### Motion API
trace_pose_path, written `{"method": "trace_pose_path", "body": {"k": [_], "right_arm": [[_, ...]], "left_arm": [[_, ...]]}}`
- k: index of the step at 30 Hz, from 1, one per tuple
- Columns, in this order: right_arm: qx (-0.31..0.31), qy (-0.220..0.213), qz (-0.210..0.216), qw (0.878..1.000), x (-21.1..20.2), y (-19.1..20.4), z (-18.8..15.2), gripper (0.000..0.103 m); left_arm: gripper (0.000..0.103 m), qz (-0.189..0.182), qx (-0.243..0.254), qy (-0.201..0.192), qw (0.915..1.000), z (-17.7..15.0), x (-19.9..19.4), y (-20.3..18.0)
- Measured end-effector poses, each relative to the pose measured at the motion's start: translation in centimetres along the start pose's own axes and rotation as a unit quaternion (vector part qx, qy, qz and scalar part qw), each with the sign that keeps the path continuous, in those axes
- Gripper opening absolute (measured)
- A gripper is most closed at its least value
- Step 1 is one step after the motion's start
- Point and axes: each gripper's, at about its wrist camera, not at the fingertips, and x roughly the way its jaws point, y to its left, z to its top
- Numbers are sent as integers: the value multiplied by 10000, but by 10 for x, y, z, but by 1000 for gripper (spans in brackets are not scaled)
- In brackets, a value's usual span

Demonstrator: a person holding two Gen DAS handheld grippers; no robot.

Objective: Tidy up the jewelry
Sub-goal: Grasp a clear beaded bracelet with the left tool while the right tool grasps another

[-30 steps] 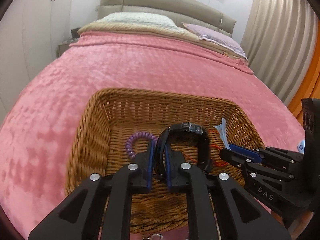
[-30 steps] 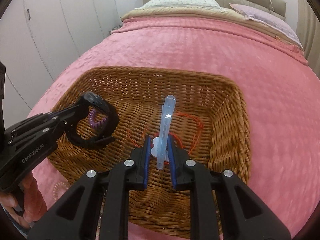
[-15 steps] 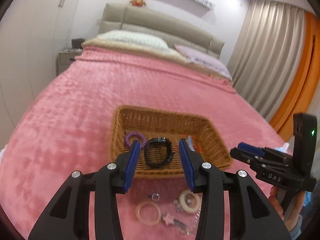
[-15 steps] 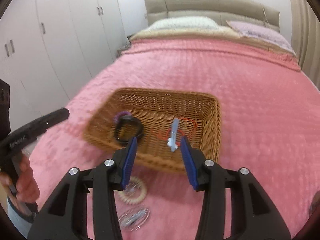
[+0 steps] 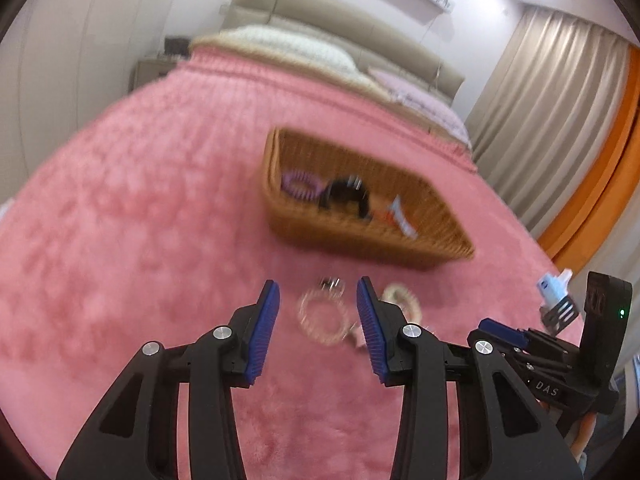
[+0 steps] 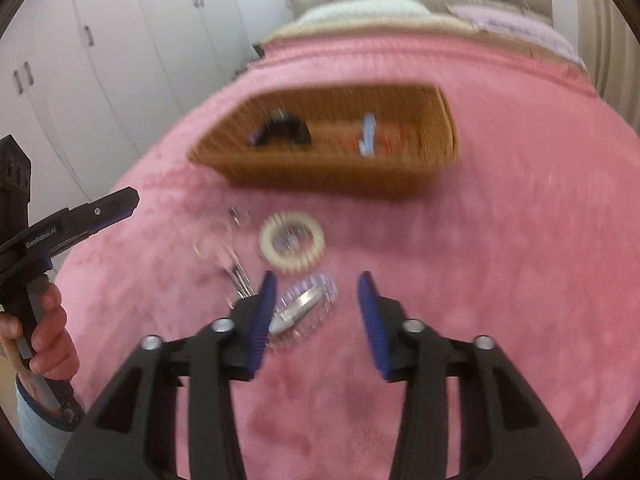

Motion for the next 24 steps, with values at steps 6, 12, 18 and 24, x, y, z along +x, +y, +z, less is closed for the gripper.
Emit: {"method": "trace_pose_path", "body": {"k": [6, 12, 18, 24], "right_arm": [[337, 315, 119, 9989, 31, -17, -9, 29], [102, 302, -89, 9995, 39, -7, -7, 29], [-444, 251, -487, 9975, 41, 12, -13, 11], [-795, 38, -565, 9952, 35, 28, -17, 6]], "left_arm": [[37, 260, 48, 358, 9990, -11, 39, 7], [34, 507, 74, 628, 9967, -12, 60, 8], [32, 804, 335, 616, 9943, -16, 65, -3], [8, 985, 606, 581, 9916, -18, 66, -14]]}}
